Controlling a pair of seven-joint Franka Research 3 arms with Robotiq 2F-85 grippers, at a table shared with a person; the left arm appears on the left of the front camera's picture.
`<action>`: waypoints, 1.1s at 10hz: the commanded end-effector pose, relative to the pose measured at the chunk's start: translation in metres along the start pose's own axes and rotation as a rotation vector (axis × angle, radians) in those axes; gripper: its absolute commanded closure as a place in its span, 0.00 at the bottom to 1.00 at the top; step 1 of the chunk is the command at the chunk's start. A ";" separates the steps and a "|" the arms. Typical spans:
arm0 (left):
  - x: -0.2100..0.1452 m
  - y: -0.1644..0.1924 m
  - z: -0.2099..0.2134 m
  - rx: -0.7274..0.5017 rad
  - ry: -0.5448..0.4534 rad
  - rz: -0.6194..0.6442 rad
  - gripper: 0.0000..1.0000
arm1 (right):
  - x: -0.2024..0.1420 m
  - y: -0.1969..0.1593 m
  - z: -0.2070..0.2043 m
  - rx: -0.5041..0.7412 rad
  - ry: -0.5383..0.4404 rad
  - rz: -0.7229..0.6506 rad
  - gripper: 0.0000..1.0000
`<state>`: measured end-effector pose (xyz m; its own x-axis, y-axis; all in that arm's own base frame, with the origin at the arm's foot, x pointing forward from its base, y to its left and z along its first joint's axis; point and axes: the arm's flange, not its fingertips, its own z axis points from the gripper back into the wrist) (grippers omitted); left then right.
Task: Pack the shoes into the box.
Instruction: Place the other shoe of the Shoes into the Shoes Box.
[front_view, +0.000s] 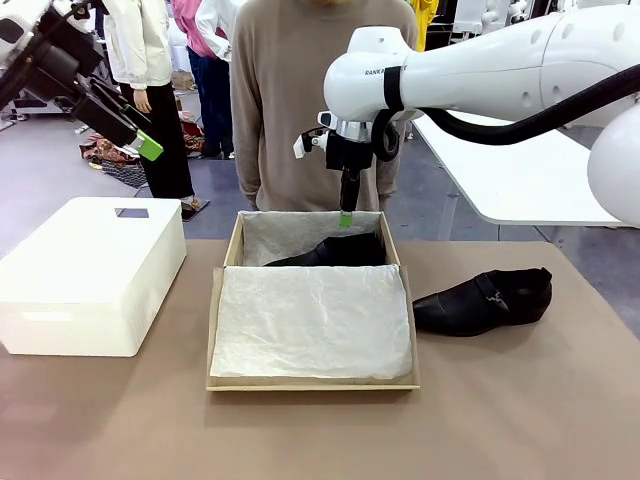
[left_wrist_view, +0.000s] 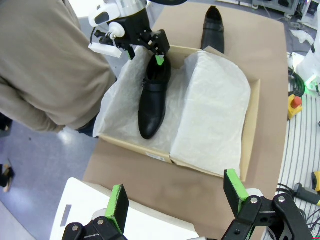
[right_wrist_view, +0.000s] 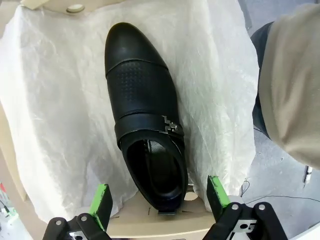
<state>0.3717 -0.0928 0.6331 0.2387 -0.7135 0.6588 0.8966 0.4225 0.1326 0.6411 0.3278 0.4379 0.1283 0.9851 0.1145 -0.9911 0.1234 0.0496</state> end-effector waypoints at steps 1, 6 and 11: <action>0.000 0.000 0.001 -0.009 -0.012 0.006 0.00 | 0.000 0.000 0.001 -0.001 -0.002 0.000 0.00; 0.000 0.000 0.001 -0.009 -0.012 0.006 0.00 | -0.023 0.021 0.034 -0.017 0.012 0.027 0.00; 0.000 0.000 0.001 -0.009 -0.012 0.006 0.00 | -0.108 0.060 0.086 -0.104 0.089 0.053 0.00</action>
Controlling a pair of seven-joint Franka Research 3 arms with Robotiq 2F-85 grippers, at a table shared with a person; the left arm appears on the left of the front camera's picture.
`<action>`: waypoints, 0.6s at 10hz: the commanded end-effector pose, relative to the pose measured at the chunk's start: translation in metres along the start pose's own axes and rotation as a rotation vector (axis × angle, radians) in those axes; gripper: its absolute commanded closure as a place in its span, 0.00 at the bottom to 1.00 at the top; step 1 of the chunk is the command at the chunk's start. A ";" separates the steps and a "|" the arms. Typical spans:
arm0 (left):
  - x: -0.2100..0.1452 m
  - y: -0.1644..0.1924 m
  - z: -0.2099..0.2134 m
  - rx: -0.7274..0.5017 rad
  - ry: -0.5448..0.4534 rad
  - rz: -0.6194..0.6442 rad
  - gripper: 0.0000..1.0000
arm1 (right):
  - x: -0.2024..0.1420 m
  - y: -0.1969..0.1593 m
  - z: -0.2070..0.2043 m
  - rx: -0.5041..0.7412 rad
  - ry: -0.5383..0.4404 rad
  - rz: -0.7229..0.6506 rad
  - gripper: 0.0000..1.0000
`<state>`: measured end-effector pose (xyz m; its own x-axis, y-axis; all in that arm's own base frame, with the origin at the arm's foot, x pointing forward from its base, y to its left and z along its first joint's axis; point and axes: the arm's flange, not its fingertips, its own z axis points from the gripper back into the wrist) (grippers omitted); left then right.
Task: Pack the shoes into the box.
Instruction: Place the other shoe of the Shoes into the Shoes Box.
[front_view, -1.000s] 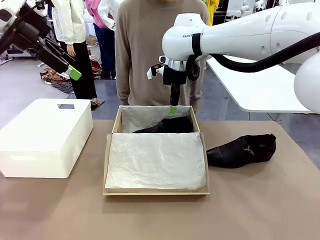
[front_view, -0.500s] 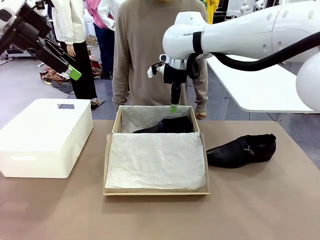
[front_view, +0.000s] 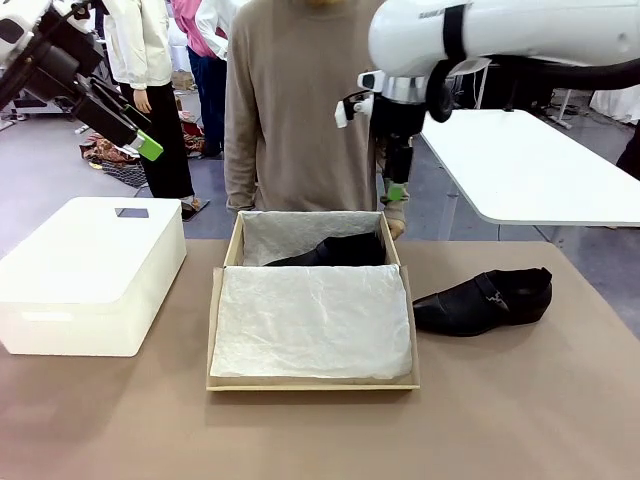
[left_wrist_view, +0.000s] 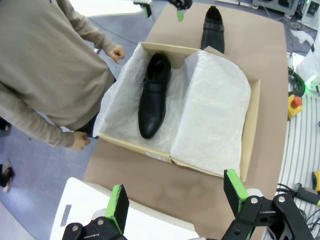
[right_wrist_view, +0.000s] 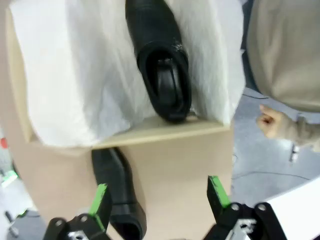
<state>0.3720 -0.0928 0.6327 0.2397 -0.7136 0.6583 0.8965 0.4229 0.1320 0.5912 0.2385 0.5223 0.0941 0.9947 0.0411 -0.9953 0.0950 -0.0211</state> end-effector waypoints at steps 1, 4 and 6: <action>0.000 0.000 0.001 -0.009 -0.012 0.005 0.00 | -0.042 0.023 -0.003 -0.063 0.037 0.024 0.00; 0.000 0.000 0.001 -0.009 -0.012 0.005 0.00 | -0.104 0.034 0.003 -0.072 0.017 0.070 0.00; 0.000 0.000 0.001 -0.009 -0.012 0.005 0.00 | -0.132 0.036 -0.005 -0.073 0.023 0.073 0.00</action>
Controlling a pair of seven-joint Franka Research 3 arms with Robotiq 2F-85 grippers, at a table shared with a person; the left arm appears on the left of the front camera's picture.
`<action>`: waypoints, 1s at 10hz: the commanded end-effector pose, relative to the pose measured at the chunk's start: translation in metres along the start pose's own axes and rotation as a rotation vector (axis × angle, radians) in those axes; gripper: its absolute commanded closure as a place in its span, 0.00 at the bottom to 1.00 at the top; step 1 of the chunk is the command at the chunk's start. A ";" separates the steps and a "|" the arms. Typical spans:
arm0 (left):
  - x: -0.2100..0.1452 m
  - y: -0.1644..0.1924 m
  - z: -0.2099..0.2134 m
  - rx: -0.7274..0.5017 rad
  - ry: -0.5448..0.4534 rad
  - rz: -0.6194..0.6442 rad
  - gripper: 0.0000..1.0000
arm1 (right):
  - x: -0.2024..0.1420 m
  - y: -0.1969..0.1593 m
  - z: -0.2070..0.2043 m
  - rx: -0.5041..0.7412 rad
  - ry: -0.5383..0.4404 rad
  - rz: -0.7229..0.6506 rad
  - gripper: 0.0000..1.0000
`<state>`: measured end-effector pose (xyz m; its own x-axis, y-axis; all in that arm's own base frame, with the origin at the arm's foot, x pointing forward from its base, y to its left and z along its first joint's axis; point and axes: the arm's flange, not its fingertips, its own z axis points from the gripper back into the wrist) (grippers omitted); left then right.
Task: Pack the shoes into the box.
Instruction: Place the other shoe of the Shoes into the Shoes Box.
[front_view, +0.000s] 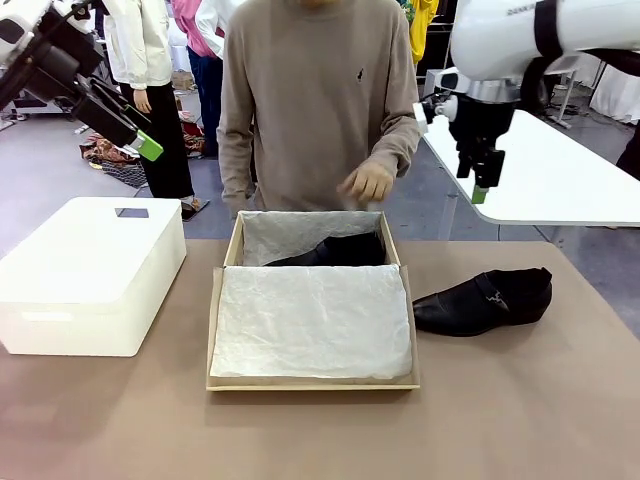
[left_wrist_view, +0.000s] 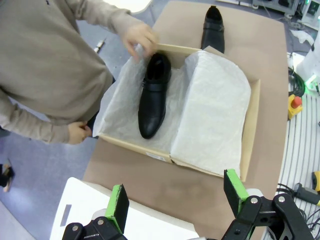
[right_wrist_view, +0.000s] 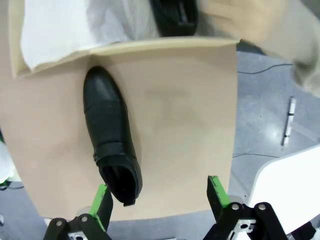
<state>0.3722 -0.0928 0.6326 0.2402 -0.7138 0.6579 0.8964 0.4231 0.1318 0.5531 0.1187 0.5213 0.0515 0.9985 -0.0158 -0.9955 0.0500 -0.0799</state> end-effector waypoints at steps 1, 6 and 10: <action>0.000 0.000 0.001 -0.009 -0.013 0.005 0.00 | -0.019 0.010 -0.014 -0.018 -0.035 0.024 0.00; 0.000 0.000 0.001 -0.009 -0.013 0.005 0.00 | -0.020 0.003 -0.014 0.004 -0.001 -0.005 0.00; 0.000 0.000 0.001 -0.009 -0.013 0.005 0.00 | -0.019 0.002 -0.017 0.007 -0.004 -0.007 0.00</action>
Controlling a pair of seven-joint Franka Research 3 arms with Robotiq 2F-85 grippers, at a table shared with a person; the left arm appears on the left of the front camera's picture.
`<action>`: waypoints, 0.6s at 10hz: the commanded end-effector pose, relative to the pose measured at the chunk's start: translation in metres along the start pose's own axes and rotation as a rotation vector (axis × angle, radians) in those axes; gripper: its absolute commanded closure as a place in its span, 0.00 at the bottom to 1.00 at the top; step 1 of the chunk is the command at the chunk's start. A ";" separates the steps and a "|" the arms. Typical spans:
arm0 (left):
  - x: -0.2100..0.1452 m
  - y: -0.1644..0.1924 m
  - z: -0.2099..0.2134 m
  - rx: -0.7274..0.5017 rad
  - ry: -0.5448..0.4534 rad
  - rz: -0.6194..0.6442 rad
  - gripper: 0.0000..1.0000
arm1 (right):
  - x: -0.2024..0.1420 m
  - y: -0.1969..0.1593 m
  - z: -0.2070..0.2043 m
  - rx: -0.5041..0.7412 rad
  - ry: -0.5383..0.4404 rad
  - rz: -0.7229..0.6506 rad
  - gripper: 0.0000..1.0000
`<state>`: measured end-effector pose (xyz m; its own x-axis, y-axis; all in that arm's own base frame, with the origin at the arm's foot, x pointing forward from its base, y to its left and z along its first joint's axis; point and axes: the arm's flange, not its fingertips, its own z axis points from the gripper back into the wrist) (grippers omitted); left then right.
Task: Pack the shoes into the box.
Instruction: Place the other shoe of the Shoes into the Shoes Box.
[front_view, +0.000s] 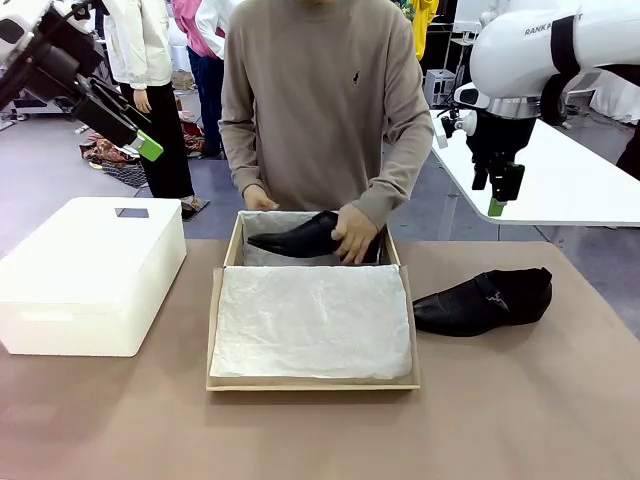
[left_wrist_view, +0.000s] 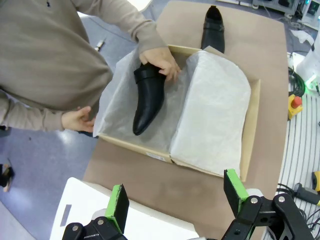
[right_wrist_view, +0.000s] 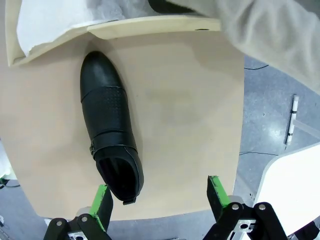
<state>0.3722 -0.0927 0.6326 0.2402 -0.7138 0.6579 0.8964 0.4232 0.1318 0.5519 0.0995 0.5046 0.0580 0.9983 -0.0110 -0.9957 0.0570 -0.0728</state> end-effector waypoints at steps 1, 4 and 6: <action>0.000 0.000 0.001 -0.009 -0.013 0.005 0.00 | -0.004 0.002 -0.005 0.001 -0.010 -0.003 0.00; 0.000 0.000 0.001 -0.009 -0.013 0.005 0.00 | -0.036 0.016 -0.025 -0.023 -0.045 -0.033 0.00; 0.000 0.000 0.001 -0.009 -0.013 0.005 0.00 | -0.057 0.023 -0.043 -0.017 -0.061 -0.055 0.00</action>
<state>0.3722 -0.0927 0.6326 0.2402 -0.7138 0.6579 0.8964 0.4232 0.1319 0.5402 0.0534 0.4688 0.1305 0.9914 0.0080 -0.9892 0.1307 -0.0663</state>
